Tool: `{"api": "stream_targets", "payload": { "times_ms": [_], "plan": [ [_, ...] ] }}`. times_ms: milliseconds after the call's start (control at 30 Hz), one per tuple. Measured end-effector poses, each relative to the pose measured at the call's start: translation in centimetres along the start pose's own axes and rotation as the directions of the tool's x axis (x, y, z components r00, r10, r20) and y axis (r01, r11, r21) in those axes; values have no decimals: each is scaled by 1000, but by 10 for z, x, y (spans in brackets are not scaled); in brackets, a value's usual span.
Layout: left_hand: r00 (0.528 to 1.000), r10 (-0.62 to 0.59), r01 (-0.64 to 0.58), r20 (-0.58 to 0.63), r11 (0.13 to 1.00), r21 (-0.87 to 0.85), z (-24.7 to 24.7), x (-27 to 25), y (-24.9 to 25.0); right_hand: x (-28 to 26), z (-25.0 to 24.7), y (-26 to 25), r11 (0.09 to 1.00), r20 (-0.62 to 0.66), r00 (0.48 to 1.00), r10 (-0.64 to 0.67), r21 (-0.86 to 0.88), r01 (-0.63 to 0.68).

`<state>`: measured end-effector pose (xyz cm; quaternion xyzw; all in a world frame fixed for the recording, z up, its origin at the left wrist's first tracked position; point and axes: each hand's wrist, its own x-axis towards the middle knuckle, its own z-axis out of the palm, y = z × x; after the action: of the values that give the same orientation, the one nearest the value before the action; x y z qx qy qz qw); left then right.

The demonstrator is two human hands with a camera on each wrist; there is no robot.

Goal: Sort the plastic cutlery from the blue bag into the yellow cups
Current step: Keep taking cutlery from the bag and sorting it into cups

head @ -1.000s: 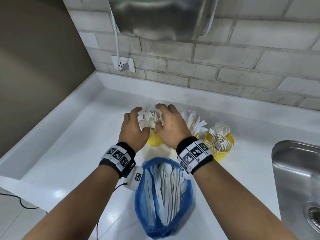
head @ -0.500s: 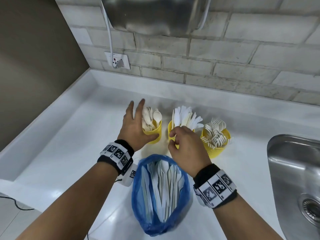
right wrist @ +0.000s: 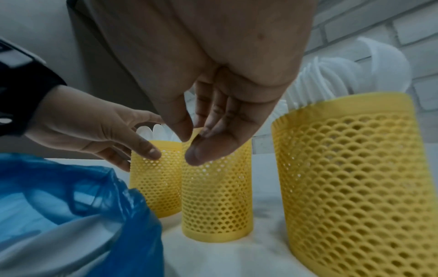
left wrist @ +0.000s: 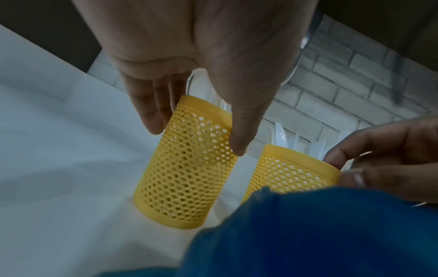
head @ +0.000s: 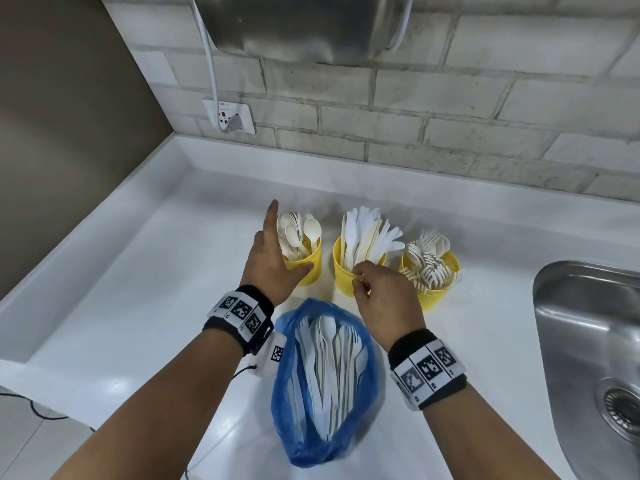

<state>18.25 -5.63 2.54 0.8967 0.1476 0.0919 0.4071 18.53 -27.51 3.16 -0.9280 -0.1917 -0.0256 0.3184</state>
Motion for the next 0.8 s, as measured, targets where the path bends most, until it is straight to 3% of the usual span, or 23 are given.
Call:
{"api": "stream_targets", "payload": {
  "times_ms": [200, 600, 700, 800],
  "plan": [
    [1000, 1, -1, -12, 1000, 4, 1, -2, 1, 3, 10, 2, 999, -54, 999, -1, 35, 3],
    [1000, -31, 31, -5, 999, 20, -5, -6, 4, -1, 7, -2, 998, -27, 998, 53, 31, -52],
    [996, -3, 10, -89, 997, 78, -14, -15, 13, -7, -2, -6, 997, -52, 998, 48, 59, -45],
    [971, 116, -103, -211, 992, 69, -24, -38, 28, -17, -11, -9, 992, -64, 997, 37, 125, -29]
  ]
}}
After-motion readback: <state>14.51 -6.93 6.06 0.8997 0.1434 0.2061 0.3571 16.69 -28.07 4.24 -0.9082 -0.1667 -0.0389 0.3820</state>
